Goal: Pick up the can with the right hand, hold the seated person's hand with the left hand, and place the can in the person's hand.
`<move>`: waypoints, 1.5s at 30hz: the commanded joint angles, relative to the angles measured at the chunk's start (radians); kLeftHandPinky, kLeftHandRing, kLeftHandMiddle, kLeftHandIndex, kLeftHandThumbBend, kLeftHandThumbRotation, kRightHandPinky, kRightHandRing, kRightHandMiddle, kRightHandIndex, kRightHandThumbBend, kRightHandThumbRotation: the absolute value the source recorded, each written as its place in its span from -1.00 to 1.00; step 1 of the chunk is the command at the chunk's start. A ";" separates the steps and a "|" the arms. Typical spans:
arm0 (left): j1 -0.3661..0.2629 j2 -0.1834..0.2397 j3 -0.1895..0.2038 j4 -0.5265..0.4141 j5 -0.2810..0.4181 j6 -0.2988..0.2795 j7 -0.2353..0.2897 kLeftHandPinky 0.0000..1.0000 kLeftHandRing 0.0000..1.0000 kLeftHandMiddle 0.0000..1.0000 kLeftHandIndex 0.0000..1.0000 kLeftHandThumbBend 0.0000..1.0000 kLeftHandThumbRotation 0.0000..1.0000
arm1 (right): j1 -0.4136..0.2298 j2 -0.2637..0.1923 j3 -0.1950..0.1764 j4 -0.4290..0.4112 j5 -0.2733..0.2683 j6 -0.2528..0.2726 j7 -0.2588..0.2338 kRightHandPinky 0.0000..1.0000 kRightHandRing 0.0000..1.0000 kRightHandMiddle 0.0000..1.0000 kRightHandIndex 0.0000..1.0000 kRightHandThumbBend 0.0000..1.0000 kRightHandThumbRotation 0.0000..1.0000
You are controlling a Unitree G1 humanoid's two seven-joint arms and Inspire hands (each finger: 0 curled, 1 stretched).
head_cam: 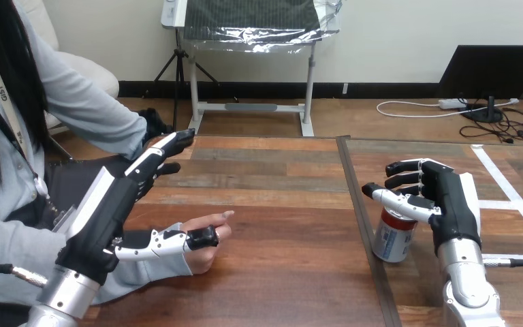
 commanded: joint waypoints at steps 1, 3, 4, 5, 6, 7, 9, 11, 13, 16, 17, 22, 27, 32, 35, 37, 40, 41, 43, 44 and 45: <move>-0.057 0.025 -0.015 -0.035 -0.052 -0.015 -0.018 0.71 0.86 0.83 0.80 1.00 -0.22 | -0.037 0.000 0.008 -0.023 -0.004 -0.041 -0.009 -0.21 -0.11 0.02 0.06 0.57 -1.00; -0.056 0.027 -0.017 -0.032 -0.062 -0.018 -0.023 0.72 0.86 0.83 0.80 1.00 -0.22 | -0.033 0.003 0.005 -0.020 0.001 -0.041 -0.010 -0.20 -0.09 0.03 0.07 0.59 -1.00; -0.056 0.029 -0.018 -0.031 -0.067 -0.019 -0.026 0.72 0.86 0.84 0.80 1.00 -0.21 | -0.031 0.004 0.005 -0.020 0.003 -0.040 -0.010 -0.18 -0.07 0.04 0.07 0.60 -1.00; -0.056 0.030 -0.019 -0.030 -0.071 -0.020 -0.028 0.72 0.86 0.84 0.80 1.00 -0.21 | -0.029 0.005 0.005 -0.019 0.004 -0.040 -0.011 -0.17 -0.06 0.05 0.08 0.61 -1.00; -0.056 0.032 -0.019 -0.028 -0.074 -0.022 -0.030 0.72 0.86 0.84 0.80 1.00 -0.21 | -0.026 0.007 0.005 -0.019 0.003 -0.039 -0.015 -0.16 -0.05 0.06 0.08 0.62 -1.00; -0.056 0.033 -0.018 -0.027 -0.076 -0.023 -0.032 0.72 0.86 0.84 0.80 1.00 -0.21 | -0.024 0.008 0.006 -0.019 0.002 -0.039 -0.018 -0.15 -0.03 0.07 0.08 0.63 -1.00; -0.057 0.035 -0.017 -0.026 -0.080 -0.025 -0.034 0.71 0.86 0.84 0.80 1.00 -0.20 | -0.021 0.012 0.004 -0.018 0.006 -0.035 -0.020 -0.12 0.01 0.09 0.09 0.66 -1.00; -0.056 0.035 -0.016 -0.025 -0.082 -0.026 -0.035 0.71 0.85 0.85 0.80 1.00 -0.19 | -0.019 0.016 0.000 -0.017 0.012 -0.031 -0.019 -0.10 0.02 0.10 0.10 0.68 -1.00; -0.057 0.035 -0.016 -0.024 -0.092 -0.026 -0.041 0.71 0.85 0.85 0.80 1.00 -0.19 | -0.015 0.020 -0.005 -0.016 0.021 -0.032 -0.011 -0.09 0.03 0.11 0.11 0.70 -1.00; -0.057 0.034 -0.016 -0.026 -0.107 -0.021 -0.048 0.71 0.85 0.85 0.80 1.00 -0.19 | -0.011 0.026 -0.013 -0.015 0.035 -0.032 0.000 -0.08 0.04 0.12 0.12 0.73 -1.00; -0.057 0.033 -0.016 -0.027 -0.110 -0.020 -0.050 0.71 0.85 0.85 0.80 1.00 -0.20 | -0.010 0.027 -0.015 -0.015 0.038 -0.032 0.001 -0.07 0.05 0.13 0.13 0.74 -1.00; -0.058 0.036 -0.015 -0.026 -0.111 -0.028 -0.050 0.72 0.85 0.86 0.81 1.00 -0.19 | -0.005 0.038 -0.033 -0.013 0.066 -0.035 0.031 -0.07 0.05 0.13 0.14 0.78 -1.00; -0.062 0.034 -0.016 -0.020 -0.122 -0.033 -0.055 0.72 0.85 0.86 0.82 1.00 -0.17 | -0.005 0.043 -0.035 -0.014 0.074 -0.030 0.041 -0.06 0.06 0.13 0.17 0.83 -1.00; -0.065 0.031 -0.019 -0.012 -0.139 -0.032 -0.066 0.72 0.85 0.86 0.82 1.00 -0.17 | -0.004 0.043 -0.028 -0.016 0.066 -0.027 0.035 -0.01 0.11 0.20 0.23 0.85 -1.00; -0.066 0.030 -0.020 -0.011 -0.138 -0.034 -0.066 0.72 0.85 0.86 0.81 1.00 -0.17 | -0.004 0.044 -0.023 -0.020 0.064 -0.028 0.035 0.07 0.20 0.28 0.31 0.87 -1.00; -0.066 0.029 -0.021 -0.011 -0.143 -0.033 -0.072 0.71 0.85 0.86 0.81 1.00 -0.17 | -0.002 0.042 -0.020 -0.022 0.062 -0.033 0.043 0.12 0.25 0.33 0.36 0.87 -1.00; -0.064 0.028 -0.023 -0.012 -0.150 -0.030 -0.080 0.71 0.85 0.86 0.81 1.00 -0.16 | 0.001 0.043 -0.019 -0.026 0.062 -0.043 0.049 0.20 0.33 0.40 0.44 0.89 -0.97; -0.064 0.028 -0.024 -0.013 -0.152 -0.029 -0.083 0.71 0.85 0.86 0.81 1.00 -0.16 | 0.001 0.043 -0.018 -0.027 0.062 -0.045 0.050 0.23 0.35 0.43 0.46 0.90 -0.96; -0.065 0.026 -0.024 -0.009 -0.157 -0.034 -0.089 0.71 0.85 0.86 0.81 1.00 -0.16 | 0.002 0.044 -0.022 -0.028 0.069 -0.049 0.061 0.28 0.40 0.47 0.51 0.91 -0.94; -0.065 0.026 -0.024 -0.008 -0.159 -0.035 -0.091 0.71 0.85 0.86 0.81 1.00 -0.16 | 0.003 0.044 -0.023 -0.029 0.071 -0.049 0.064 0.33 0.45 0.51 0.55 0.92 -0.93; -0.064 0.025 -0.024 -0.008 -0.159 -0.036 -0.092 0.71 0.85 0.87 0.81 1.00 -0.16 | 0.004 0.042 -0.019 -0.030 0.066 -0.051 0.061 0.35 0.46 0.52 0.56 0.92 -0.92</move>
